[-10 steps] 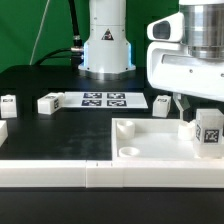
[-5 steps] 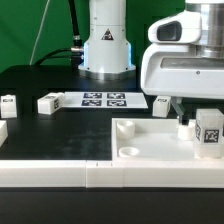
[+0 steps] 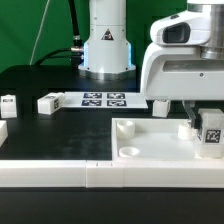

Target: Assemble one leg

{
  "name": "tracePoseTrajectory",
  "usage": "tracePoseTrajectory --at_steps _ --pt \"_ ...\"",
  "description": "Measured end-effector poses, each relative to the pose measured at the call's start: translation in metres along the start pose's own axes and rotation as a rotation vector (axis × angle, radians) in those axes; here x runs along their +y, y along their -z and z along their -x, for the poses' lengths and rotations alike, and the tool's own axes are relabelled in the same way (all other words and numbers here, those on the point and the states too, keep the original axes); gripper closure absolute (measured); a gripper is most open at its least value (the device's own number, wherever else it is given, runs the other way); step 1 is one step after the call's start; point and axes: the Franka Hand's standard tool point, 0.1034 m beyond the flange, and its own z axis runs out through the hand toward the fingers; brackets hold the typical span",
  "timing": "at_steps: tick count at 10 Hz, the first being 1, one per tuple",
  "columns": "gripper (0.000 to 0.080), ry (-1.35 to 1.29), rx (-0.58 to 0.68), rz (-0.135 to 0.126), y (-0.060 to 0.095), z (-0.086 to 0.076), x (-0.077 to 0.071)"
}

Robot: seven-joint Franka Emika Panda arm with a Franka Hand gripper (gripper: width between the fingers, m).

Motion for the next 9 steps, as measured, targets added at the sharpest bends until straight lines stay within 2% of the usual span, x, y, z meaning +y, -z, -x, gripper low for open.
tracePoseTrajectory --at_steps 3,4,5,9 --pt "0.0509 -0.033 0.001 -0.001 0.0 -0.001 0.002" --pt "0.0509 -0.105 -0.002 -0.012 0.0 -0.001 0.003" --pt "0.0509 -0.179 -0.003 -0.011 0.0 0.0 0.005" --pt "0.0503 -0.499 0.008 0.019 0.001 0.001 0.021"
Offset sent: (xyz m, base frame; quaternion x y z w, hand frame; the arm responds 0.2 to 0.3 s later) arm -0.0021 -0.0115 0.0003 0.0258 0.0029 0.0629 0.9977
